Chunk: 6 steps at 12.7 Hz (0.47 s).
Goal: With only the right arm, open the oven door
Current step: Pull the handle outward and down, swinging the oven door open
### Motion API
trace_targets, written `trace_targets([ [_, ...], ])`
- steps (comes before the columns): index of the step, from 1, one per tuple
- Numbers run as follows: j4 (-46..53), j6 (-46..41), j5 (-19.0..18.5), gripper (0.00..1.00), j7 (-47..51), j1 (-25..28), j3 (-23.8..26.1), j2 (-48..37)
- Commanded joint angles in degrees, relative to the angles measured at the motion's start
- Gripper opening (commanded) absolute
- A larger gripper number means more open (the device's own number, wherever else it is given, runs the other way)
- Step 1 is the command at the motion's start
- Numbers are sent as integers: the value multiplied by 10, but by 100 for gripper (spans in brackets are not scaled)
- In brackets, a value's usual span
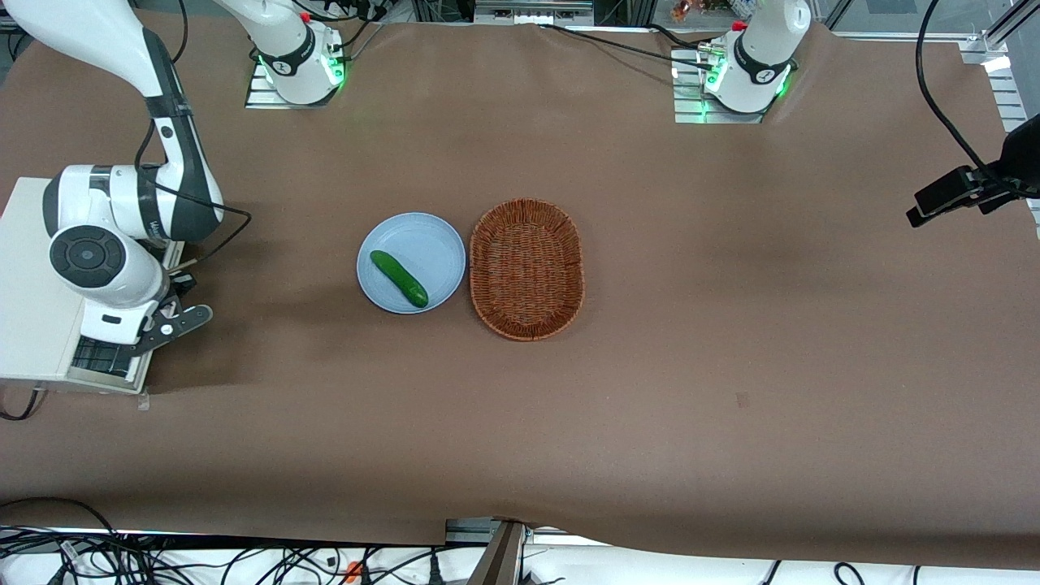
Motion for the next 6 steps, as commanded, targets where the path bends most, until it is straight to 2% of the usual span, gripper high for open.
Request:
trace_targets([
  [1,1,81,5,0,-1,-23,-16,72],
  [6,1,110,58,0,-1,-39,-16,111],
])
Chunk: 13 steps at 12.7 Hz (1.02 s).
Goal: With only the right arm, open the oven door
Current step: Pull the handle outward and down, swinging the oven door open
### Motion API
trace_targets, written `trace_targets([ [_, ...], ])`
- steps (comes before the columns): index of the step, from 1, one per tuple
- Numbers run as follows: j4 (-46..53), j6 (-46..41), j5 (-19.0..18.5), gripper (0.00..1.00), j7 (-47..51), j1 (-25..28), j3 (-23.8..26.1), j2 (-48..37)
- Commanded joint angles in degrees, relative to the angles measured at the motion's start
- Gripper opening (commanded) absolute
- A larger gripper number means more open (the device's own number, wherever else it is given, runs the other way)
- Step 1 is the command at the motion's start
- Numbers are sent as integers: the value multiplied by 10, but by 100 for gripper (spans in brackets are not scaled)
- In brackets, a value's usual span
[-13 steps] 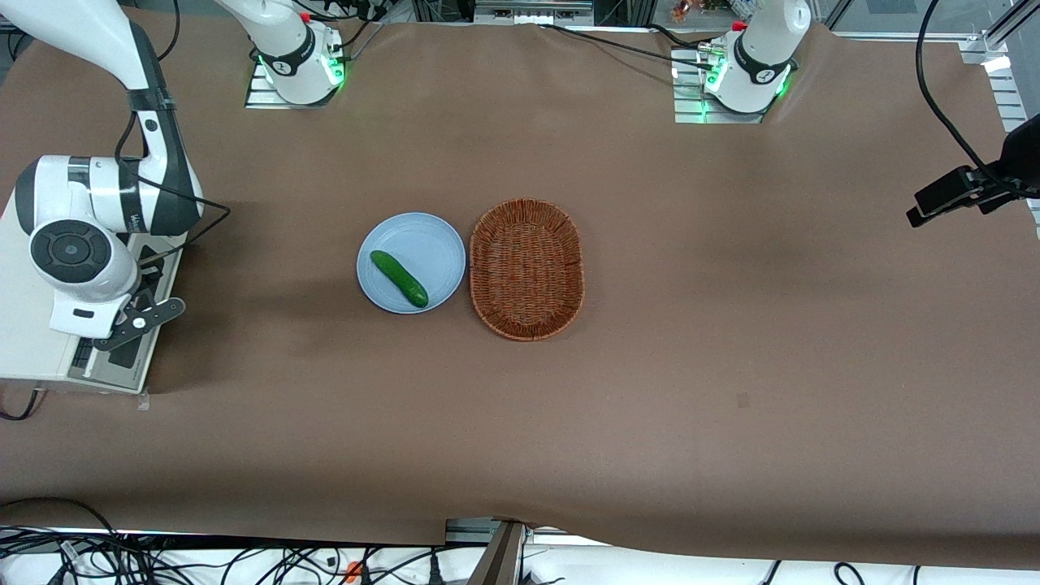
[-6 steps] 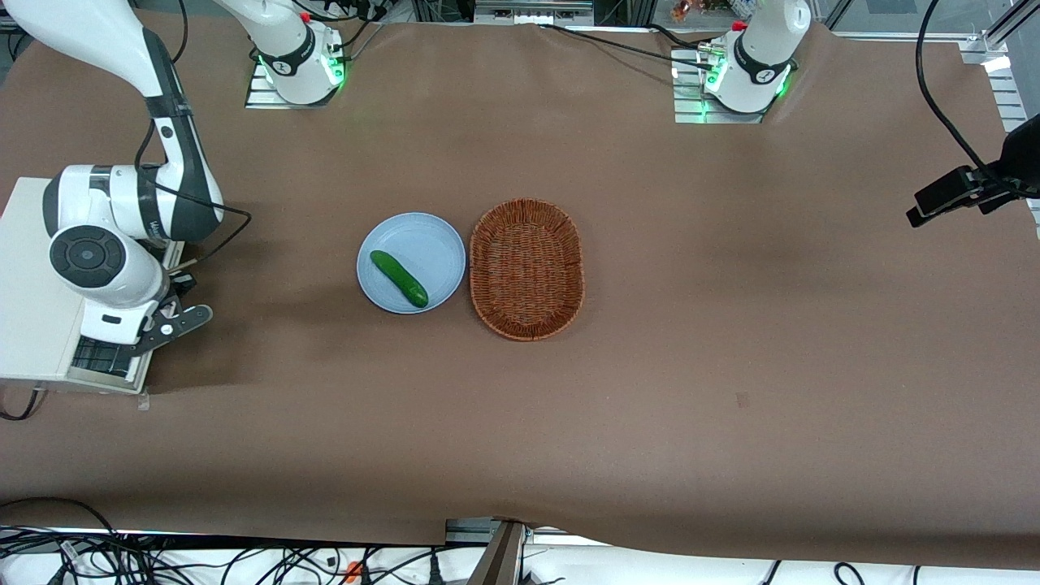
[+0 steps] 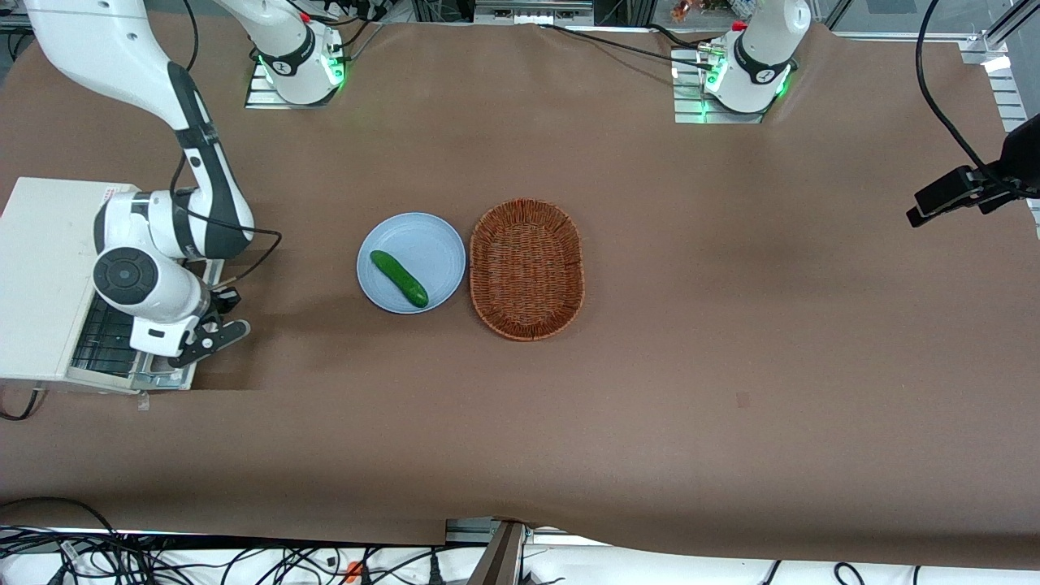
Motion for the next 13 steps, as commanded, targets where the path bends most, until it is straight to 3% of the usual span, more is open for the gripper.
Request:
trace_targets([
  [1,7,30,-11,0,-12,-38,-30,49],
  [5,7,30,76,0,-10,-39,-30,73],
  [8,7,16,116,0,47,-33,-27,74],
  [10,15,-27,163,0,75,-25,-16,72],
  [13,39,-76,175,0,111,-15,-11,70],
])
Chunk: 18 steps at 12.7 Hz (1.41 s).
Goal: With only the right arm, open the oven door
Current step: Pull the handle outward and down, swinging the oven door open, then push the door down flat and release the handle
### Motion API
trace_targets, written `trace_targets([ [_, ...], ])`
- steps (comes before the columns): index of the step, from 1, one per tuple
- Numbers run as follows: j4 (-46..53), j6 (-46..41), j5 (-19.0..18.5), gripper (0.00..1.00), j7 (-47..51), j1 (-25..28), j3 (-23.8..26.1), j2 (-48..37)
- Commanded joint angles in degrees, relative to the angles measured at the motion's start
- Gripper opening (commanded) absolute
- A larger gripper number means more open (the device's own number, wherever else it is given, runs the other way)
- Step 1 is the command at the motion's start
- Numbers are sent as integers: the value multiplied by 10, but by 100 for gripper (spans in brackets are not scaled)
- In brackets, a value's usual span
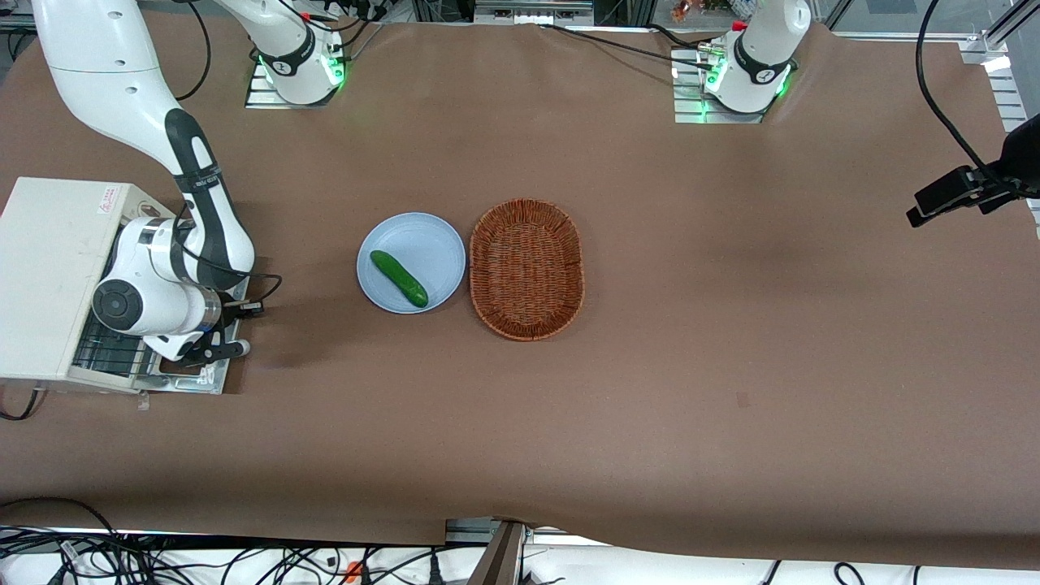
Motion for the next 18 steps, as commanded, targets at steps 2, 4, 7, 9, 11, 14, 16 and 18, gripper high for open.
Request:
trace_targets([
  [2,45,-44,8,0,9,5,-2,10],
  [4,79,-83,6,0,13,7,-2,7],
  [7,128,-145,6,46,7,7,-4,3],
  [9,137,-157,2,100,-12,6,-4,-22],
  [11,146,-168,2,100,-51,4,-9,-44],
  [14,224,-276,0,100,-51,2,-18,-48],
  [16,269,-343,1,100,-45,2,-31,-51],
  [18,269,-356,5,100,-42,3,-36,-83],
])
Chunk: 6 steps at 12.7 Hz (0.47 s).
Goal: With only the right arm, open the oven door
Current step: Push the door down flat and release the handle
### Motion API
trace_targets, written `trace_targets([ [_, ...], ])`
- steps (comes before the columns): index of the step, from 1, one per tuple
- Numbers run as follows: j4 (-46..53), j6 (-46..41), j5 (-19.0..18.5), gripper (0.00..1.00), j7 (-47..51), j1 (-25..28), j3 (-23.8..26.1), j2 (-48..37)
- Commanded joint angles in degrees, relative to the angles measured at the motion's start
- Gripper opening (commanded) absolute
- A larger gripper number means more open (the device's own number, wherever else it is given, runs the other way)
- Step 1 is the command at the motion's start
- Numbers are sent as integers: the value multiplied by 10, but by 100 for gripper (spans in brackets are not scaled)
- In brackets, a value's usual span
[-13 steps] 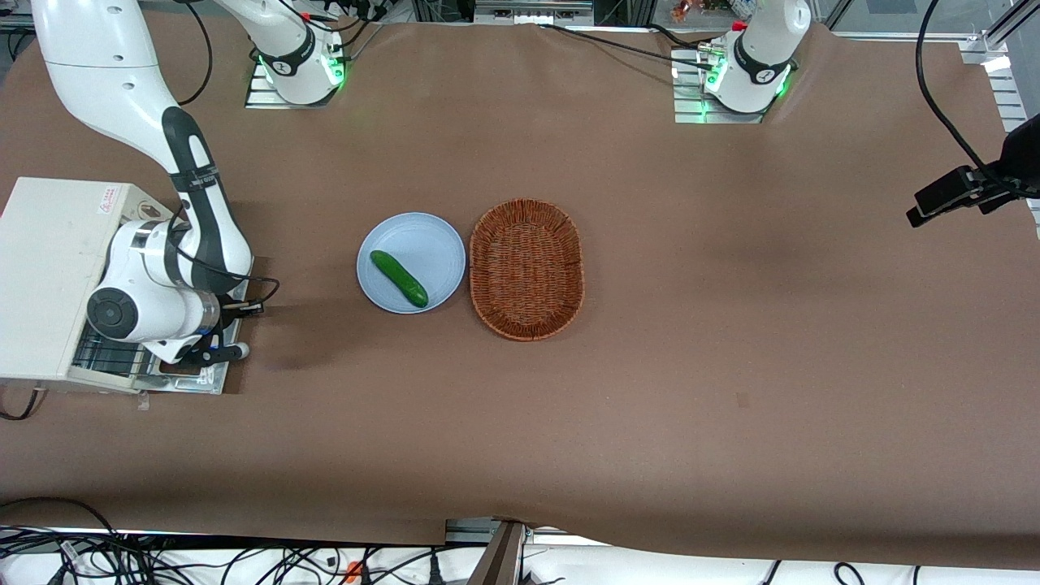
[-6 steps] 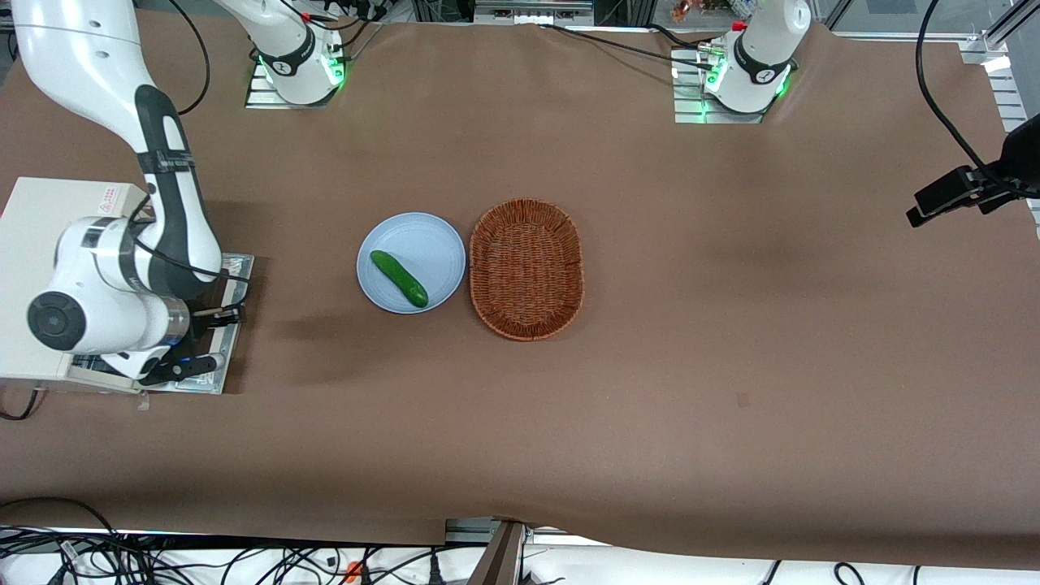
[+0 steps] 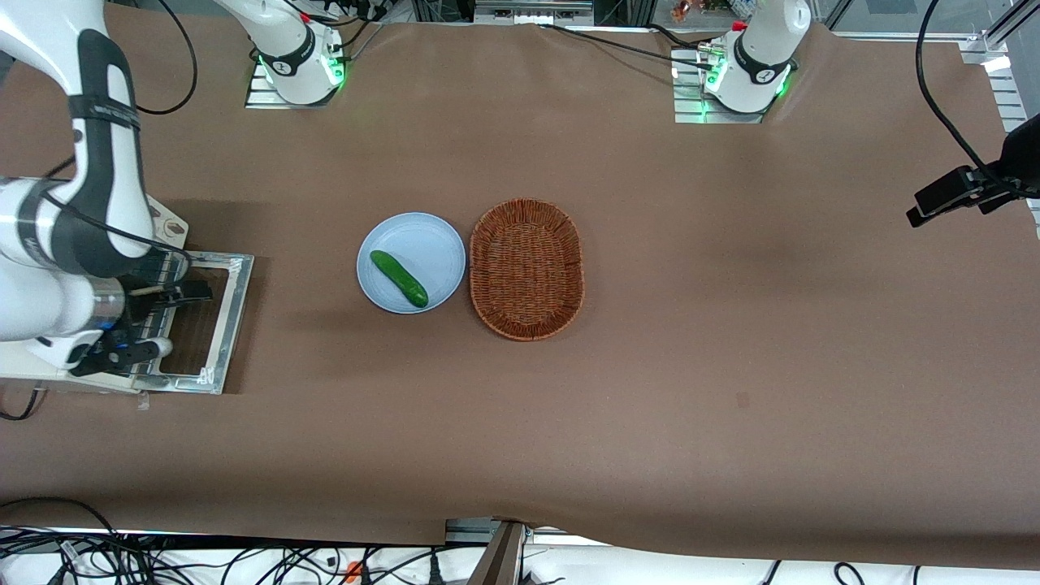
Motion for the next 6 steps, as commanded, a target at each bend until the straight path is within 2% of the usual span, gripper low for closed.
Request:
trace_targets([
  [1,4,-23,6,100,1,-1,-5,-37],
  [6,-39,-17,3,100,1,0,-16,-122],
])
